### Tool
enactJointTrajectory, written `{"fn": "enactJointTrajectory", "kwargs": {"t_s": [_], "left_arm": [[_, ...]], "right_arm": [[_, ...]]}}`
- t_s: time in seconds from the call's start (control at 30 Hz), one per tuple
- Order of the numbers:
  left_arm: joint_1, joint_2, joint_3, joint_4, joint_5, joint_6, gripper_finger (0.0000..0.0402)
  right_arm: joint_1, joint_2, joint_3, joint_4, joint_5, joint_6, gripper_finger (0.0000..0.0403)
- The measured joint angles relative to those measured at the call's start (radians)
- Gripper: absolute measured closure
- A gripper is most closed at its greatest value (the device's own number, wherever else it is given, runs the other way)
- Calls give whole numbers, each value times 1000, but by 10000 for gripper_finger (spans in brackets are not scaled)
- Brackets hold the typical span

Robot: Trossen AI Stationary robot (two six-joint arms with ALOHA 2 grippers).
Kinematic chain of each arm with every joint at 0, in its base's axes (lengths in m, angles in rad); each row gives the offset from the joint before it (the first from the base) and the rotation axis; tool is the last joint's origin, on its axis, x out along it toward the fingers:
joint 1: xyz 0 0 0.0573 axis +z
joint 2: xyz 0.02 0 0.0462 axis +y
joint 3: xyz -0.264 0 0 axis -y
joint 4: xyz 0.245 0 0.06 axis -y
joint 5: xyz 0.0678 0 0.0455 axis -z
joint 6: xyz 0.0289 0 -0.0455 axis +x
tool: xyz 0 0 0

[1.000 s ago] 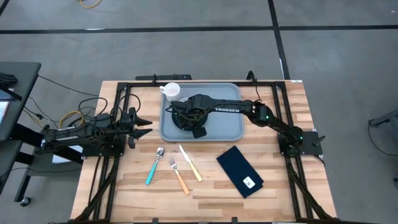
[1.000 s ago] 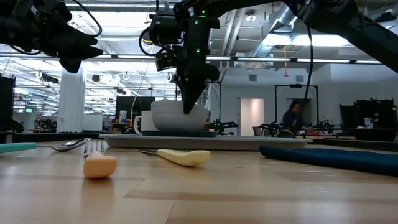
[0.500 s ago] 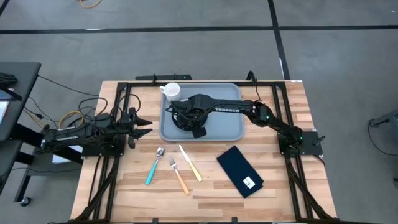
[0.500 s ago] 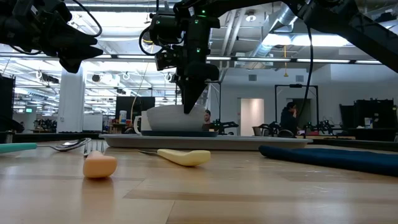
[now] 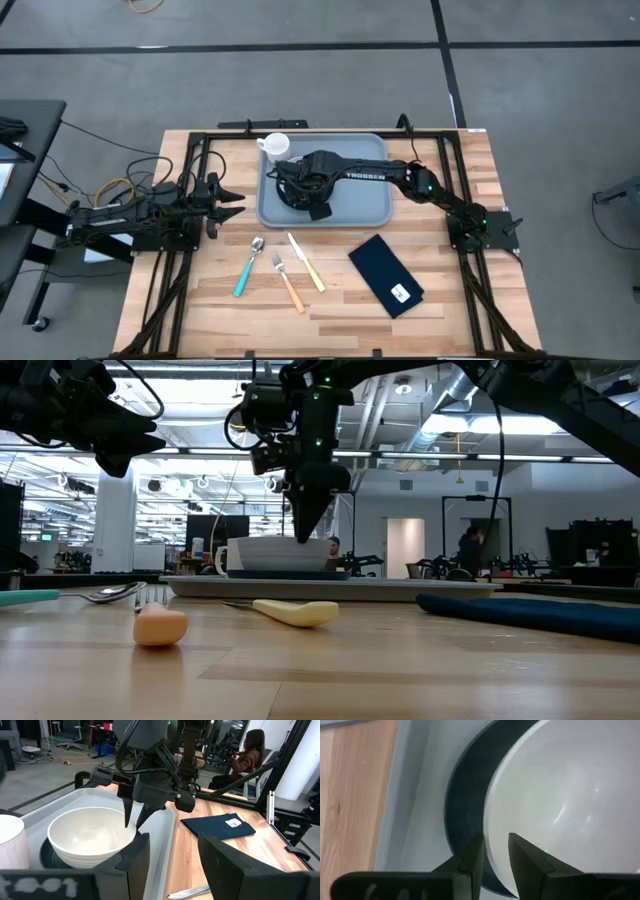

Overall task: Set up tray
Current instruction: Put the white bowl on the black plate on the gray serving tray, then put the black napkin to the right of the black plate on the gray serving tray

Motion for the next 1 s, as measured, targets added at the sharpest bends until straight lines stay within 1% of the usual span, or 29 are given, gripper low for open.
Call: {"fn": "enactJointTrajectory", "kwargs": {"t_s": [0.23,0.37,0.47,0.53,0.63,0.7,0.77,0.83,0.9,1.0], "left_arm": [[0,0,0,0,0,0,246],[0,0,0,-2,0,0,246],[0,0,0,-4,0,0,246],[0,0,0,-5,0,0,246],[0,0,0,-5,0,0,246],[0,0,0,-5,0,0,246],[0,0,0,-5,0,0,246],[0,0,0,-6,-1,0,246],[0,0,0,-7,-2,0,246],[0,0,0,-9,1,0,246]], "right_arm": [[7,0,0,-6,0,0,305],[22,-1,25,-48,1,0,305],[39,-15,24,-69,29,2,305],[54,-25,25,-72,66,18,305],[73,-52,24,-103,120,72,305],[83,-68,26,-122,134,124,305],[90,-86,24,-190,130,187,305],[99,-101,27,-219,123,254,305],[101,-115,24,-298,106,318,305],[100,-145,-6,-278,43,370,304]]}}
